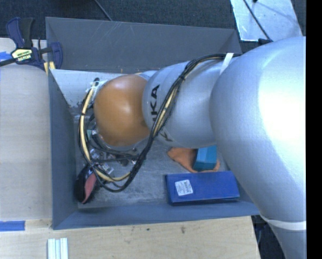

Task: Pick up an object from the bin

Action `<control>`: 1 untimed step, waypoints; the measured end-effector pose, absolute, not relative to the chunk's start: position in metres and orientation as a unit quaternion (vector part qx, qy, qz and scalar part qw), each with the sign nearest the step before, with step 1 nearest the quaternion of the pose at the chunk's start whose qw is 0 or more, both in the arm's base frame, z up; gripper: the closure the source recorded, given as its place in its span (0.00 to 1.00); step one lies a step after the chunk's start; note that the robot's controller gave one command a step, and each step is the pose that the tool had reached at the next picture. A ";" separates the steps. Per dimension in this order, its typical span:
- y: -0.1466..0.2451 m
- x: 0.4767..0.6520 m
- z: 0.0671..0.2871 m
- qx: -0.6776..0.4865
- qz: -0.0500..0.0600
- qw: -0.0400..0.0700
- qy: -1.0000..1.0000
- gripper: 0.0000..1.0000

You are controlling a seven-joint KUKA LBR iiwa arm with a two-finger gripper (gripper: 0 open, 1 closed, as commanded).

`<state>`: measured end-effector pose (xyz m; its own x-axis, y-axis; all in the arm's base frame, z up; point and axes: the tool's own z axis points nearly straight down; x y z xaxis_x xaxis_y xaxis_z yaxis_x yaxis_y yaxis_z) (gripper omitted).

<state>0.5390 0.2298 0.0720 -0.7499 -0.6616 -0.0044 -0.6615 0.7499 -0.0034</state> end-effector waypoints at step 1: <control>0.229 0.538 0.075 -0.353 0.000 0.001 0.936 1.00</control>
Offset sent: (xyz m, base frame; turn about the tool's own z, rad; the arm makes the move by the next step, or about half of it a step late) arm -0.0001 -0.0001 0.0598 0.0000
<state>0.5377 0.2295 0.0750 -0.7504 -0.6609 -0.0021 -0.6609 0.7504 -0.0017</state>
